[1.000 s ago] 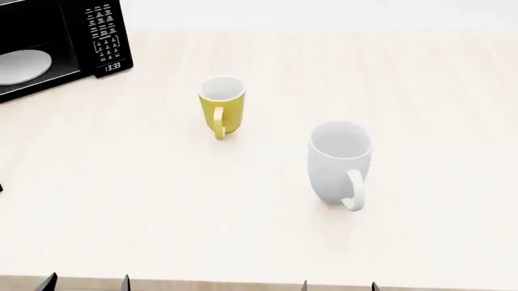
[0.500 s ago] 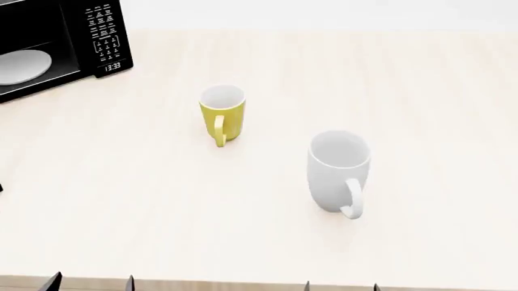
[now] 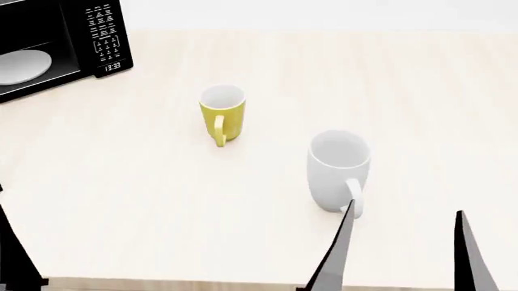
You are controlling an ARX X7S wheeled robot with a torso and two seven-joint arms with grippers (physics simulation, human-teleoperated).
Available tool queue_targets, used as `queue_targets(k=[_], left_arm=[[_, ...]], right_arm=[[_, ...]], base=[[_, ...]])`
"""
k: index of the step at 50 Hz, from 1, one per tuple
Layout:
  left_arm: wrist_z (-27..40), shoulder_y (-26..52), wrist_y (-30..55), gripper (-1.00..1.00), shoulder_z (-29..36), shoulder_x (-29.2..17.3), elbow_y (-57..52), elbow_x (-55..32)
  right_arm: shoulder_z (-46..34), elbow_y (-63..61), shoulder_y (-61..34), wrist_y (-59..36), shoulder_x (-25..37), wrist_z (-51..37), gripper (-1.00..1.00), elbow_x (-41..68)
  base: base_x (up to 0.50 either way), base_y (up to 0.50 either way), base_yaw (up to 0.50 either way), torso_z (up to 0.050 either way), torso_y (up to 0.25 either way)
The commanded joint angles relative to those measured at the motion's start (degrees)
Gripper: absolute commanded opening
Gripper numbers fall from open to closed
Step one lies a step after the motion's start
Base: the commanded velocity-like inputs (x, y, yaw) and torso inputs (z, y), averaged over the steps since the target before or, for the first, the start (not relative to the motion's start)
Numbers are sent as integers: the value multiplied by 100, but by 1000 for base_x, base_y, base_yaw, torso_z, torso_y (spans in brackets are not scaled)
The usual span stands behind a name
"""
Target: Close the microwave.
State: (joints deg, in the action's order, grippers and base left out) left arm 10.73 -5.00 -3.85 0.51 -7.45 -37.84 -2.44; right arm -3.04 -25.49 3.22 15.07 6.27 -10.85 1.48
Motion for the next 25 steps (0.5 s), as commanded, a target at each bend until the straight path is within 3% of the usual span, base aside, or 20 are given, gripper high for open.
queue_targets(k=[1, 5, 25], left_arm=[[91, -98, 198, 100, -164, -23, -864, 107], [92, -119, 200, 100, -81, -54, -817, 131], [153, -178, 300, 100, 98, -185, -993, 14]], right_arm=[[42, -508, 104, 263, 12, -17, 100, -87], [-33, -480, 121, 323, 44, -41, 100, -209], [-228, -422, 183, 444, 205, -143, 100, -351]], base=[[0, 0, 0, 0, 0], [0, 90, 0, 0, 0], [4, 500, 0, 0, 0]])
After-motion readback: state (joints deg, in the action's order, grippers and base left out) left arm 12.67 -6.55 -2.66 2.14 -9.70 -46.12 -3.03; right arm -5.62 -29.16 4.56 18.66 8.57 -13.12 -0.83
